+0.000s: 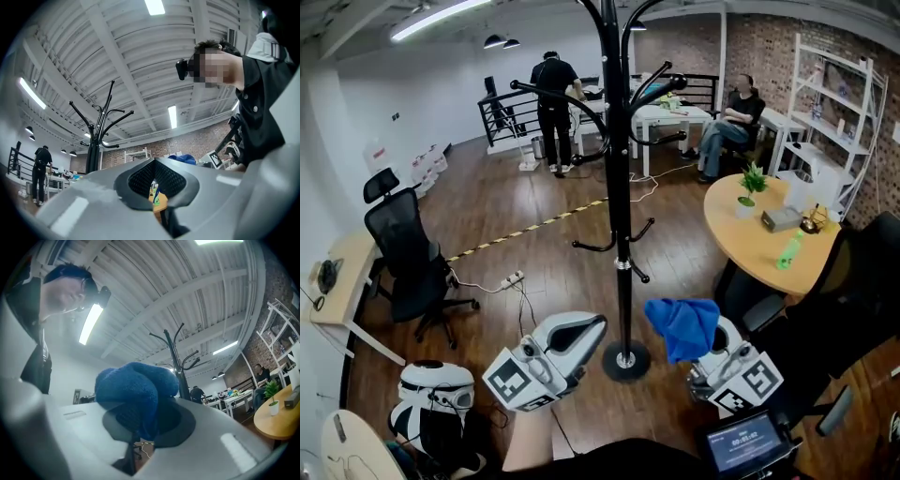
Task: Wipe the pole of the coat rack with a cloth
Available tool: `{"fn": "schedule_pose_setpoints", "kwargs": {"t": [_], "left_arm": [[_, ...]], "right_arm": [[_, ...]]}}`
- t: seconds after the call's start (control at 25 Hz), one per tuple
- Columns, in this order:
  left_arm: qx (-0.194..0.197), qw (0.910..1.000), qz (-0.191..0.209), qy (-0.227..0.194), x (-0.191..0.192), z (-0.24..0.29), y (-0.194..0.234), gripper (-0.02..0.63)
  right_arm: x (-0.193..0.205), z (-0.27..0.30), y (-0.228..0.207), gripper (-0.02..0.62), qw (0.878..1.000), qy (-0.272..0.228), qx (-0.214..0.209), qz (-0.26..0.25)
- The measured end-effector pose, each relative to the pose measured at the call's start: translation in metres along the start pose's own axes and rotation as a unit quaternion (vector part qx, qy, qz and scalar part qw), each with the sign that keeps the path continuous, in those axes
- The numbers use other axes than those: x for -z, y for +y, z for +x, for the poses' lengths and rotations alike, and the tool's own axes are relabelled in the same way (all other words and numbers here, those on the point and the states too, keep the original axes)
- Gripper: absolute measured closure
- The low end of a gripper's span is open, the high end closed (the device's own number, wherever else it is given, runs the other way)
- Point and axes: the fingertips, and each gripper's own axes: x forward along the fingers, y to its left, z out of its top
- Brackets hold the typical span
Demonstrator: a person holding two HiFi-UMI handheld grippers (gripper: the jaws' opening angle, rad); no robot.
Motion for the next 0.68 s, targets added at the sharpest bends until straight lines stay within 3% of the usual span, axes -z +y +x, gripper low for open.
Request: {"fn": "schedule_pose_setpoints", "kwargs": {"t": [0.68], "left_arm": [[0.013,0.9998,0.0,-0.014,-0.008,-0.011,-0.002,0.601]], "right_arm": [[-0.002,0.007,0.015,0.545,1.0,0.002,0.005,-0.01]]}}
